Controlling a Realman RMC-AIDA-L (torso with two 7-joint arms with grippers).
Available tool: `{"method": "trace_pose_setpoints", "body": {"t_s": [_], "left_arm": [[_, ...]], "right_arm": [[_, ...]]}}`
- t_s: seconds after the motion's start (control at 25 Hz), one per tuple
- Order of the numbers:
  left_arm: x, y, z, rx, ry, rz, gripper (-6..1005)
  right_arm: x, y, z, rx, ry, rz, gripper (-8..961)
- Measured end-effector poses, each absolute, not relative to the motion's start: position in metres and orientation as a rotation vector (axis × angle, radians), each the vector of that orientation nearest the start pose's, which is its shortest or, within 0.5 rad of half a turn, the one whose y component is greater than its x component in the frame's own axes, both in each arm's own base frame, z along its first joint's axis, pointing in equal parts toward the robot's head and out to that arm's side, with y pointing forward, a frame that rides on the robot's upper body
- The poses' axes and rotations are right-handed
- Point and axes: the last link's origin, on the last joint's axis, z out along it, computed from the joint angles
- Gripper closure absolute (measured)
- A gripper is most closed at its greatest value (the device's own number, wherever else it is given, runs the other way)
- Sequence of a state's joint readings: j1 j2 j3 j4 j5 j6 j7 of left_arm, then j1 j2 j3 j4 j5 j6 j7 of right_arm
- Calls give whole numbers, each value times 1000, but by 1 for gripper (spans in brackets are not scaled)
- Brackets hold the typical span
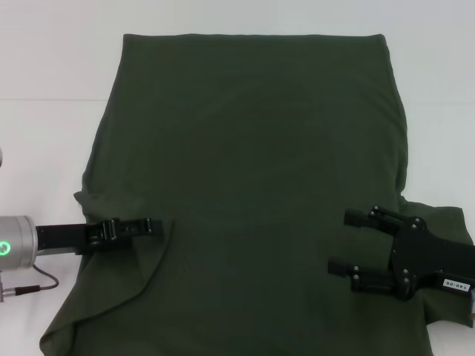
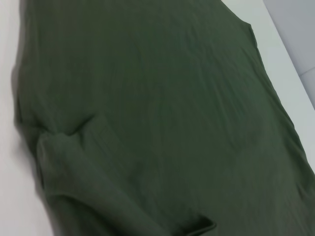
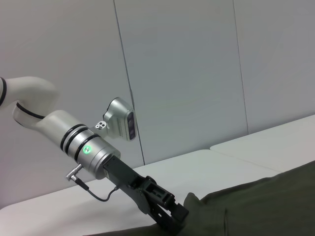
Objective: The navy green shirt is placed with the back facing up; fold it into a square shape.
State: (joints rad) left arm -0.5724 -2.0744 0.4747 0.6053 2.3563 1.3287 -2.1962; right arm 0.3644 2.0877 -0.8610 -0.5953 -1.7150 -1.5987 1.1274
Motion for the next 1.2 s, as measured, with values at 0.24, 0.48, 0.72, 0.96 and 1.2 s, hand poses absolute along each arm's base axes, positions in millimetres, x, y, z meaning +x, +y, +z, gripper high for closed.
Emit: {"method": "trace_pose_setpoints", "body": {"t_s": [0.24, 0.48, 0.72, 0.96, 1.2], "left_arm": [[-314, 342, -8, -2157, -1808, -512, 48], [-299, 336, -23, -2255, -1852, -518, 48], [-272, 326, -28, -2422, -1896, -629, 48], [-264, 317, -16, -2555, -1789, -739, 48], [-271, 308, 9, -2700, -1381, -802, 49]], "right_arm": [[276, 285, -14, -2653, 461, 908, 37], [276, 284, -14, -2651, 465, 910, 37], [277, 283, -13, -2650, 467, 911, 37], [277, 282, -13, -2649, 469, 912, 37], [279, 282, -13, -2638, 482, 916, 38]]}}
